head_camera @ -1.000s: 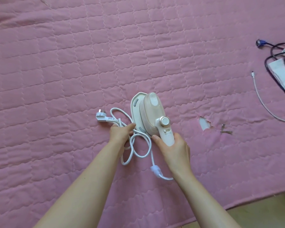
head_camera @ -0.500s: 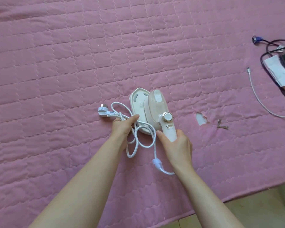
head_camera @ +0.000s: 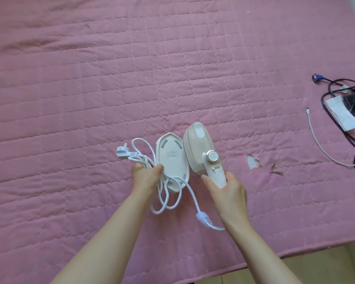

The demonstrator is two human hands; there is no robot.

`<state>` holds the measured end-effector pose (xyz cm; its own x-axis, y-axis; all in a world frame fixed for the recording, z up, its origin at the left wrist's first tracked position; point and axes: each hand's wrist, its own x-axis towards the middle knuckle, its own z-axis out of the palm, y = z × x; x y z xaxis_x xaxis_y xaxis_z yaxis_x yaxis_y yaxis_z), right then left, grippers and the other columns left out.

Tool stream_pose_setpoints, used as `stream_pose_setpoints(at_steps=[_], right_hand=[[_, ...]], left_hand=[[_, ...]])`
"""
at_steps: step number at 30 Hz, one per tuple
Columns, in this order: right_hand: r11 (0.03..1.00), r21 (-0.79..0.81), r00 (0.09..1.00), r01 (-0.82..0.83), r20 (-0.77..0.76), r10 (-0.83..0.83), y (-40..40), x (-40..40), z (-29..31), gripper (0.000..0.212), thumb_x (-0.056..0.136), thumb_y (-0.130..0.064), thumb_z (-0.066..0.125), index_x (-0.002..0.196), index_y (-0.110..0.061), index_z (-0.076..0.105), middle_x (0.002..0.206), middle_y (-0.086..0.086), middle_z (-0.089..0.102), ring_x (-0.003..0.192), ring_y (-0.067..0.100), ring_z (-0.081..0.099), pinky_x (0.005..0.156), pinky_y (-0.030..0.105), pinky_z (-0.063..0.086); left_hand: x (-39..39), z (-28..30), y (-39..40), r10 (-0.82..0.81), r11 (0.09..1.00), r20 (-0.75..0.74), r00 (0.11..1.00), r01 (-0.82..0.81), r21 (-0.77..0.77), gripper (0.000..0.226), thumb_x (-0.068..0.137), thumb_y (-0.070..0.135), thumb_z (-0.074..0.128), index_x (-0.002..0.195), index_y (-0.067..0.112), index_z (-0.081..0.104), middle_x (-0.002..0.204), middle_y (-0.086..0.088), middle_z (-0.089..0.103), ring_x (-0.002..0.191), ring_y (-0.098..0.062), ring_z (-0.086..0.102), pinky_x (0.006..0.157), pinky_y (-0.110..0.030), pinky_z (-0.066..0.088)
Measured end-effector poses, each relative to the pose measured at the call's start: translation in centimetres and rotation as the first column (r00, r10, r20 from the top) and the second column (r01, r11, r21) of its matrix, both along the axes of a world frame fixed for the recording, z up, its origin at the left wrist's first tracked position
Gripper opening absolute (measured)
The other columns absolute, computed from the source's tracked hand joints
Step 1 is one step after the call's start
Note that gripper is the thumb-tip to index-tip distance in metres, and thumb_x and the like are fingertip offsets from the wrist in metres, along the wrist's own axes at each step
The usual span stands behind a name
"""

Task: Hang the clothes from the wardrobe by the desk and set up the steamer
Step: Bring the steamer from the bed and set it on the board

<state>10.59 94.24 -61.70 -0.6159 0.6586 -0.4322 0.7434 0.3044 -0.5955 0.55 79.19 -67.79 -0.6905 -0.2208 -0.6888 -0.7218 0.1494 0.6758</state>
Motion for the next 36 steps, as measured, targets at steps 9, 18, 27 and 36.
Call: stream_pose_setpoints(at_steps=[9,18,27,36], right_hand=[[0.994,-0.052,0.995,-0.096,-0.02,0.095,-4.4,1.1,9.1,0.042,0.069,-0.058,0.063,0.074,-0.018,0.052,0.067,0.003,0.064,0.068,0.027,0.062,0.067,0.042,0.052],[0.95,-0.041,0.951,-0.309,-0.043,0.307,-8.5,3.5,20.0,0.031,0.077,-0.045,0.068,0.071,-0.019,0.052,0.063,0.0,0.063,0.066,0.023,0.062,0.059,0.034,0.045],[0.818,-0.031,0.813,-0.575,-0.133,0.566,-11.1,5.3,27.6,0.037,0.079,-0.047,0.067,0.069,-0.015,0.052,0.062,0.004,0.062,0.063,0.026,0.06,0.054,0.035,0.042],[0.583,0.014,0.571,-0.813,-0.182,0.801,-14.1,7.0,32.1,0.038,0.078,-0.045,0.064,0.075,-0.007,0.057,0.067,0.013,0.066,0.065,0.03,0.065,0.052,0.033,0.042]], left_hand=[[3.2,11.8,-7.3,0.063,0.998,-0.061,0.996,-0.065,-0.018,0.016,0.075,0.001,0.07,0.07,0.006,0.056,0.065,-0.008,0.057,0.056,-0.021,0.056,0.058,-0.028,0.048],[9.1,22.7,-13.4,0.301,0.954,-0.075,0.951,-0.301,0.016,0.013,0.078,0.001,0.07,0.075,0.004,0.057,0.069,-0.01,0.059,0.06,-0.02,0.057,0.059,-0.026,0.048],[18.9,30.0,-16.6,0.6,0.8,-0.015,0.8,-0.6,0.013,0.018,0.076,0.011,0.077,0.082,0.002,0.062,0.074,-0.012,0.065,0.069,-0.025,0.062,0.062,-0.03,0.05],[29.6,34.5,-16.4,0.869,0.492,-0.095,0.485,-0.867,0.079,0.016,0.078,0.004,0.075,0.075,0.008,0.06,0.068,-0.008,0.063,0.061,-0.02,0.062,0.059,-0.03,0.051]])
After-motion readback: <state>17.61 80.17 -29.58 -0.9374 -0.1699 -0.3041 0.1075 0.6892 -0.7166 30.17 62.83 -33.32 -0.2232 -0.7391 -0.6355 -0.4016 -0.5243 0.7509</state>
